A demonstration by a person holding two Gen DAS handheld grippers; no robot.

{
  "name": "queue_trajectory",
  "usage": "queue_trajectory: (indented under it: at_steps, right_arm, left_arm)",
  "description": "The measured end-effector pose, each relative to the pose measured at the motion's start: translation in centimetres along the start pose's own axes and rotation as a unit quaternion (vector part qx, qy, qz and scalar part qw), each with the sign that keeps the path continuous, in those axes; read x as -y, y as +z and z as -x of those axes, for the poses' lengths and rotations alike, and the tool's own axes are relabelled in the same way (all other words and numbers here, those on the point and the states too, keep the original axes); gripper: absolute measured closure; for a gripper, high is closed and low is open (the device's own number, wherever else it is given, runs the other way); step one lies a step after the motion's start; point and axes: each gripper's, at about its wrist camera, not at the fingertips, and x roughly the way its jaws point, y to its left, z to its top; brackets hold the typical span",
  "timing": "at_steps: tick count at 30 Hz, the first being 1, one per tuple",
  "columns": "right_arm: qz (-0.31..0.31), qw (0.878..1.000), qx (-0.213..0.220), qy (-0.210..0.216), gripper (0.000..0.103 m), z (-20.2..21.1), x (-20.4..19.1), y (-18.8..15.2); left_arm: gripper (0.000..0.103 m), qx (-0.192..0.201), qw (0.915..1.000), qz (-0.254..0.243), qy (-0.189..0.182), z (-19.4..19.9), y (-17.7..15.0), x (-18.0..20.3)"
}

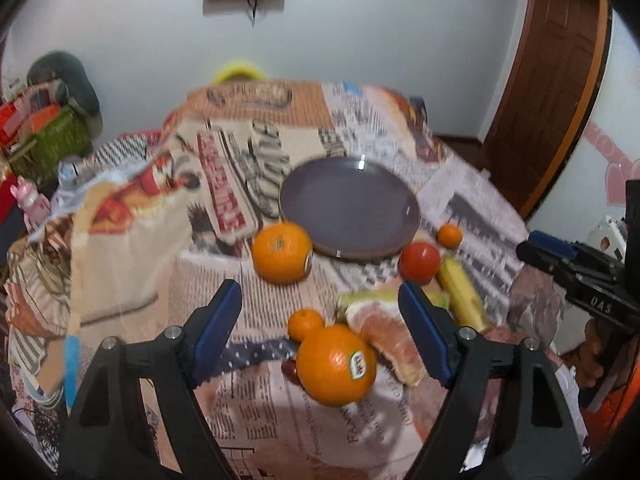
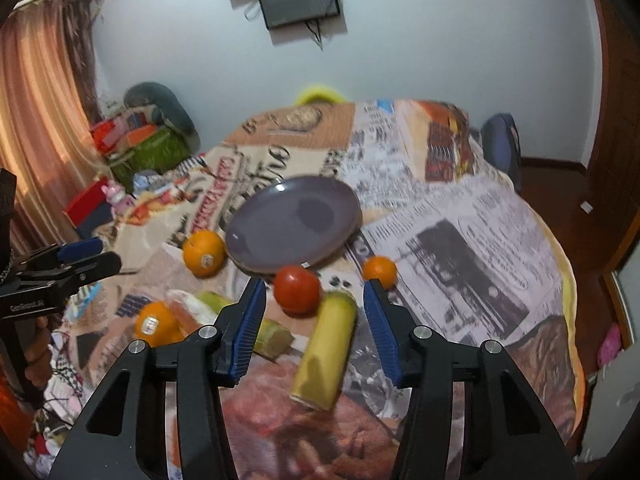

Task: Organize fruits
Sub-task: 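Grasp the large Dole orange with the left tool while the right tool grasps the yellow banana piece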

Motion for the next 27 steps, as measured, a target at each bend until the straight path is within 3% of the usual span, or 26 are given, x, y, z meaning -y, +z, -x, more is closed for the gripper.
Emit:
queue_trajectory:
  at_steps: [9,15,22,27]
  right_arm:
    - [-0.029,0.997,-0.075,0.003,0.054,-3.7,1.6,-1.2]
    - [-0.029,0.994,-0.101,0.011,0.051,-5.3,1.7,-1.9]
    - [-0.032,0.992,-0.123,0.024,0.05,-6.9,1.9,-2.5]
    - [-0.025,0.99,-0.137,0.027,0.05,-8.1,1.5,-2.7]
  left_arm:
    - [0.022,-0.063,0.9979,0.001,-0.018,-3.9,-1.7,-0.3]
    - [0.022,-0.107,0.9931,0.017,-0.043,-6.1,-2.7,-0.1]
    - [0.022,-0.134,0.9891,0.033,-0.049,-7.3,-4.0,-0.7]
    - [0.022,-0.125,0.9911,0.024,-0.037,-7.3,-4.2,-0.6]
